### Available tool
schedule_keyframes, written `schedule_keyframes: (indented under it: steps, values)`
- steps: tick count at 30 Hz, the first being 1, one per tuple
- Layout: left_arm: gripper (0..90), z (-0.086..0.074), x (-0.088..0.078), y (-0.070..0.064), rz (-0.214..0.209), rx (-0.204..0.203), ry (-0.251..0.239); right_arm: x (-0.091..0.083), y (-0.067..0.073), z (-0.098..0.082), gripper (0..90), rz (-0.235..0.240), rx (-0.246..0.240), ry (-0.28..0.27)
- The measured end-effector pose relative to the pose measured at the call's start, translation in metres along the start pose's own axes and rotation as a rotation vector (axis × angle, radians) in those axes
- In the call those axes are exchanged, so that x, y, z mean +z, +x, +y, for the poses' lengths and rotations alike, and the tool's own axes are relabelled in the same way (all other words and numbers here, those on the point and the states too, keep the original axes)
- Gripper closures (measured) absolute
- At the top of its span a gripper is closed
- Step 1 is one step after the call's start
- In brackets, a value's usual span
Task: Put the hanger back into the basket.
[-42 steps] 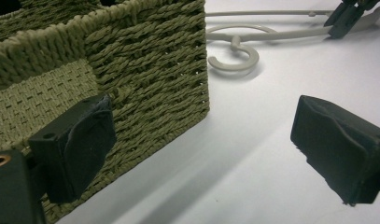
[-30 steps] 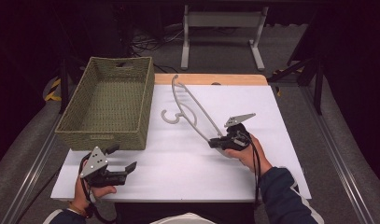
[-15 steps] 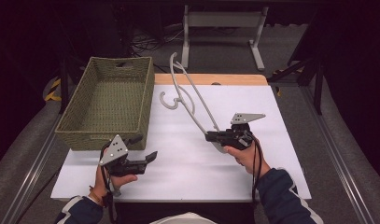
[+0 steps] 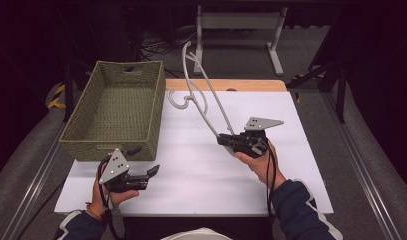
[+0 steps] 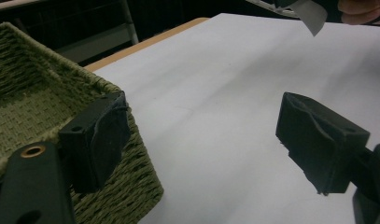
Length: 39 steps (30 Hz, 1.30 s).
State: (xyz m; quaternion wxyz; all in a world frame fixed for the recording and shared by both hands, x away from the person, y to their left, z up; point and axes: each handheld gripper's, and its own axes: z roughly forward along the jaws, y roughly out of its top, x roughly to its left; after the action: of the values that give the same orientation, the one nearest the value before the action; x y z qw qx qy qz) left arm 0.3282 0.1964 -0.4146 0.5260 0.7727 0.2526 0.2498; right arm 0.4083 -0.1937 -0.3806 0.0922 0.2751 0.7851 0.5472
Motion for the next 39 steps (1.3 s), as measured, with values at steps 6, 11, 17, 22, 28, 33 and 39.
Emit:
schedule_keyframes:
  steps: [6,11,17,22,28,33,39]
  values:
    - [18.1,0.002,0.002,-0.003,-0.015,0.009,-0.006,0.003,0.005,0.001,83.6,0.014,-0.013,-0.007]
    - [21.0,0.009,0.008,-0.003,-0.047,-0.029,-0.043,0.005,0.008,0.0,83.5,0.043,-0.01,-0.017]
    - [29.7,0.034,0.035,-0.013,-0.124,-0.044,-0.1,0.013,0.019,-0.002,83.5,0.097,-0.023,-0.043]
    - [39.6,0.049,0.059,-0.016,-0.177,-0.087,-0.145,0.018,0.028,-0.006,83.5,0.125,-0.023,-0.052]
    - [43.4,0.057,0.08,-0.013,-0.199,-0.183,-0.173,0.021,0.033,-0.009,83.4,0.134,-0.029,-0.062]
    - [48.5,0.059,0.09,-0.013,-0.238,-0.216,-0.176,0.024,0.036,-0.011,83.4,0.139,-0.037,-0.068]
    - [57.8,0.058,0.092,-0.009,-0.279,-0.267,-0.203,0.026,0.035,-0.013,83.1,0.181,-0.018,-0.08]
